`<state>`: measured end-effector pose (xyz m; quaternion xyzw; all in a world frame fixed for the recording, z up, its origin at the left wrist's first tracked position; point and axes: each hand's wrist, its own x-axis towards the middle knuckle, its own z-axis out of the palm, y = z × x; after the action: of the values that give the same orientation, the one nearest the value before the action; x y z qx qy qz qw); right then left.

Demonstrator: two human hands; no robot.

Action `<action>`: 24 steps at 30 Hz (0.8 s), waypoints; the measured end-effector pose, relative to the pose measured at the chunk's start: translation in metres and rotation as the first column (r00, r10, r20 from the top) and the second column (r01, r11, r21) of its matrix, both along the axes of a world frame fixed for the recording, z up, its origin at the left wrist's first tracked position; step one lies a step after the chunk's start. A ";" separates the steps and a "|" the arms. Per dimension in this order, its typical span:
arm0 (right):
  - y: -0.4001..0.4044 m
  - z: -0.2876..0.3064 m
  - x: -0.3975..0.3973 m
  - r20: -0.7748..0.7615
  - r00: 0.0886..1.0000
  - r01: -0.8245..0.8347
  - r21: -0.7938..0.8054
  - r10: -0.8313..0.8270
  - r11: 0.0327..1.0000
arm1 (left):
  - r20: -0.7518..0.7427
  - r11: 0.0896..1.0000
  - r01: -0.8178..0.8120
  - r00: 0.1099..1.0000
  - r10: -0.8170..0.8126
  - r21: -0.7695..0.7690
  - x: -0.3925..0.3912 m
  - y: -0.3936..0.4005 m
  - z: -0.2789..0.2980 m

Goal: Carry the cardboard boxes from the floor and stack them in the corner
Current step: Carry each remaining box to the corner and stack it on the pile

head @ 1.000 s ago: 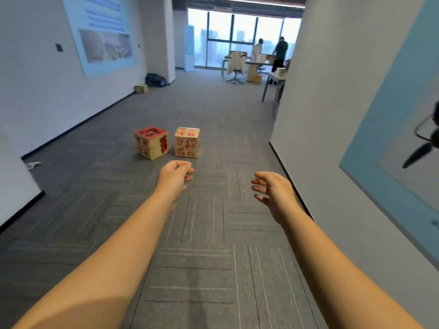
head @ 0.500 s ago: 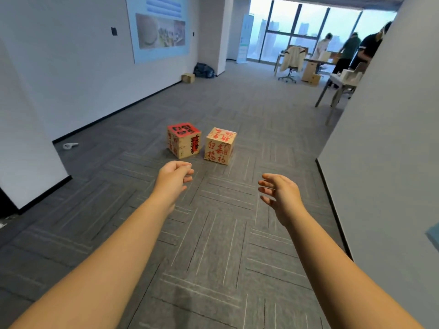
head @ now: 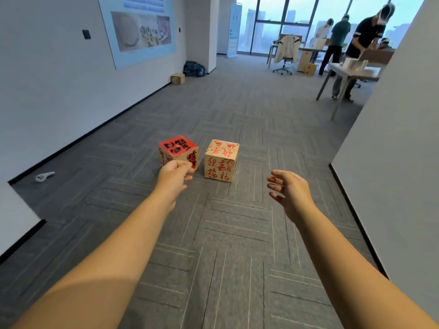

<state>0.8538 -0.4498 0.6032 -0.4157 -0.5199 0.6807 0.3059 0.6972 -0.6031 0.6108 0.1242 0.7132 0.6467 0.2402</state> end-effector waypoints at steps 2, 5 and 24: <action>0.027 -0.003 -0.031 0.009 1.000 0.023 -0.001 -0.023 1.000 | -0.002 1.000 0.005 1.000 -0.005 -0.004 -0.032 0.026 -0.003; 0.069 -0.011 -0.081 0.024 0.999 0.032 -0.004 -0.032 0.999 | 0.002 1.000 0.001 1.000 -0.001 -0.024 -0.080 0.066 -0.015; 0.404 -0.037 -0.386 0.076 0.997 0.023 -0.048 -0.019 0.999 | 0.065 0.995 -0.064 0.995 0.069 -0.081 -0.383 0.384 -0.050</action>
<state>0.4681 -0.0460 0.5659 -0.4537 -0.5100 0.6737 0.2831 0.3140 -0.2192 0.5609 0.0688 0.7334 0.6295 0.2474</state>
